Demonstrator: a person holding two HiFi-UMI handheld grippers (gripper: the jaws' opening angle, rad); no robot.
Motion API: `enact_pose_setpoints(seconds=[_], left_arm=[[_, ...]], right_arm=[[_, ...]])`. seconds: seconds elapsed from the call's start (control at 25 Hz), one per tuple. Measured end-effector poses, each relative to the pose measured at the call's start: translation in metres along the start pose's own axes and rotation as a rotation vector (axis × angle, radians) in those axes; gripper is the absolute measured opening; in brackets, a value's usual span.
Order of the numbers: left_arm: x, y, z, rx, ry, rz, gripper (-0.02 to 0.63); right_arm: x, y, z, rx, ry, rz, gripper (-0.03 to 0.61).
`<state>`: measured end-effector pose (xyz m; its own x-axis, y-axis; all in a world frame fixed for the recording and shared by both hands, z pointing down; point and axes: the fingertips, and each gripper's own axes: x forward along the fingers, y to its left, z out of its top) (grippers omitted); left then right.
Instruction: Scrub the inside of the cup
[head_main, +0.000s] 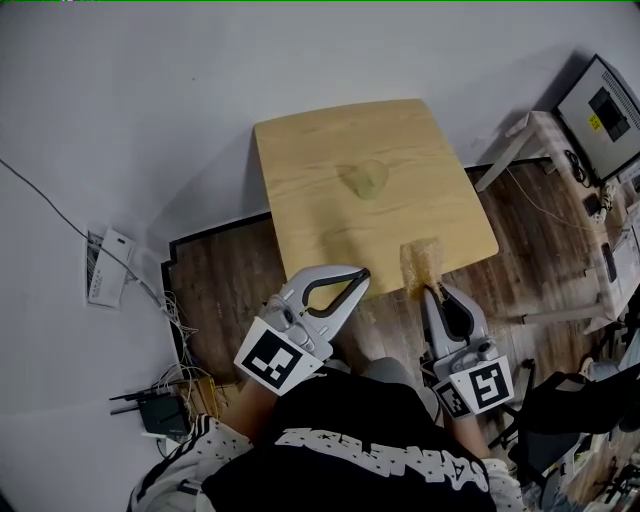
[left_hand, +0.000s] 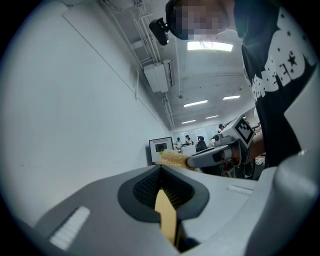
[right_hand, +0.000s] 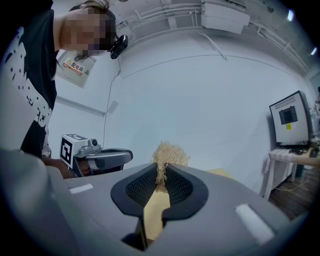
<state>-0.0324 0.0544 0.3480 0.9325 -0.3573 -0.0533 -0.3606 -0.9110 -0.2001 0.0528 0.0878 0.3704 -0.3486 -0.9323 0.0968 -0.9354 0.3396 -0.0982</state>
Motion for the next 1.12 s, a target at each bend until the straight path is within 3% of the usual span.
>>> enact_pose_setpoints(seconds=[0.44,0.72,1.12], left_arm=[[0.019,0.027,-0.004,0.064,0.019,0.086,-0.002],[0.046,0.062,-0.014,0.034,0.059,0.167,-0.003],[0.085,0.096,-0.038,-0.08,0.157,0.283,-0.008]], right_arm=[[0.043,-0.029,0.0,0.009,0.016,0.106,0.052],[0.09,-0.06,0.01,0.004,0.014,0.209,0.052],[0.137,-0.102,0.022,0.015,0.018,0.32,0.052]])
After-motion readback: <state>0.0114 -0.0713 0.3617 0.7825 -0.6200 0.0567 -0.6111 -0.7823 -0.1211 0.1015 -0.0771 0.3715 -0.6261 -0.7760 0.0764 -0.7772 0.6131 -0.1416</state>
